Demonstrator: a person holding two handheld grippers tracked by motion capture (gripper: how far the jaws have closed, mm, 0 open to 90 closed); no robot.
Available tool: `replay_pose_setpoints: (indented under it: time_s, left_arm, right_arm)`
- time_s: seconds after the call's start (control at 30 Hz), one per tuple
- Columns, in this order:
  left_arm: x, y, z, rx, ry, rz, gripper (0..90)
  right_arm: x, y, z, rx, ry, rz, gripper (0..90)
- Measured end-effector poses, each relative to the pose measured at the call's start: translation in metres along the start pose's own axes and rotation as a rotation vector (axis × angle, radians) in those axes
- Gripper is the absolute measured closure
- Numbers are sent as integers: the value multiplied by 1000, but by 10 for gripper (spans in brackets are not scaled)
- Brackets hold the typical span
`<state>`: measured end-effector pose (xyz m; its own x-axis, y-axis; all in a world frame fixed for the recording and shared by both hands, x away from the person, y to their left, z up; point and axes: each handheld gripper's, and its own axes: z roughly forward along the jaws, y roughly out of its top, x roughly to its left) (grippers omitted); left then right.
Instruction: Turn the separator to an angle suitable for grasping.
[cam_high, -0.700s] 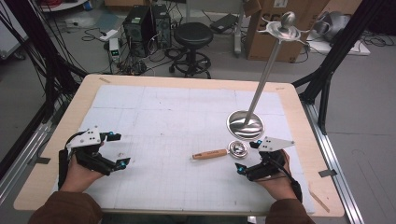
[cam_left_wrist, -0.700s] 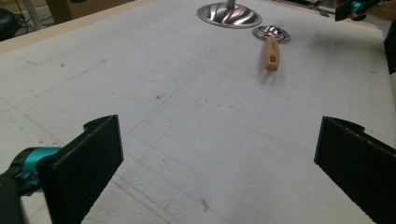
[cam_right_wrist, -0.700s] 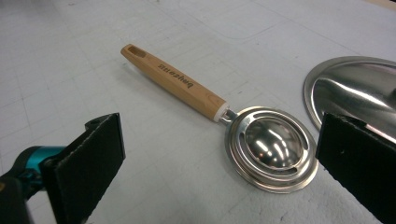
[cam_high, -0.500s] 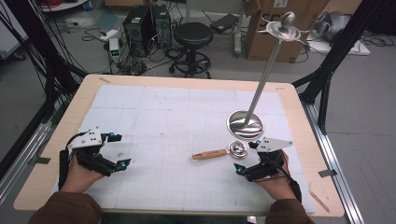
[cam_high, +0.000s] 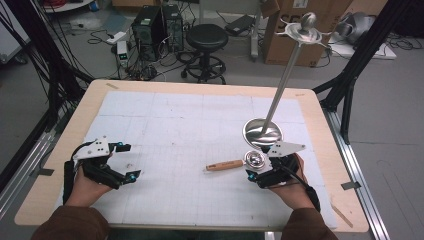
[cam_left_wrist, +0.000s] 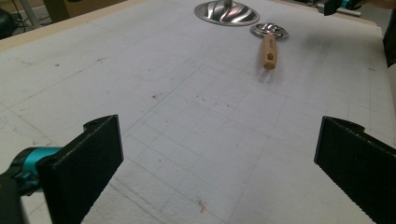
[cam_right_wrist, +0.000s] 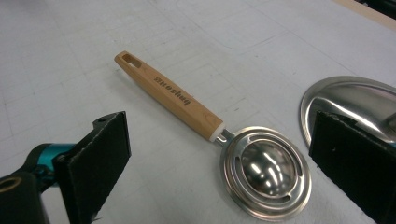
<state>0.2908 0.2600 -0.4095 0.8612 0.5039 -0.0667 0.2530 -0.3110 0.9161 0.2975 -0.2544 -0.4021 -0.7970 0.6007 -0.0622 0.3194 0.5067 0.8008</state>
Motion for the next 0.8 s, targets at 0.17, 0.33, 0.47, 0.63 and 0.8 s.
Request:
replay_pose_setpoints:
  time_s: [0.17,0.33,0.47,0.63,0.8]
  left_arm:
    - [0,0,0,-1,-2,3,17]
    - [0,0,0,-1,0,4,17]
    - [0,0,0,-2,-1,2,17]
    - [0,0,1,1,-2,3,17]
    - [0,0,1,3,1,1,17]
  right_arm:
    - [-2,6,5,18,11,-7,44]
    - [-4,18,11,76,27,-34,56]
    - [-6,23,16,94,42,-50,101]
    - [-10,30,21,127,71,-46,207]
    - [-13,30,26,173,121,-40,280]
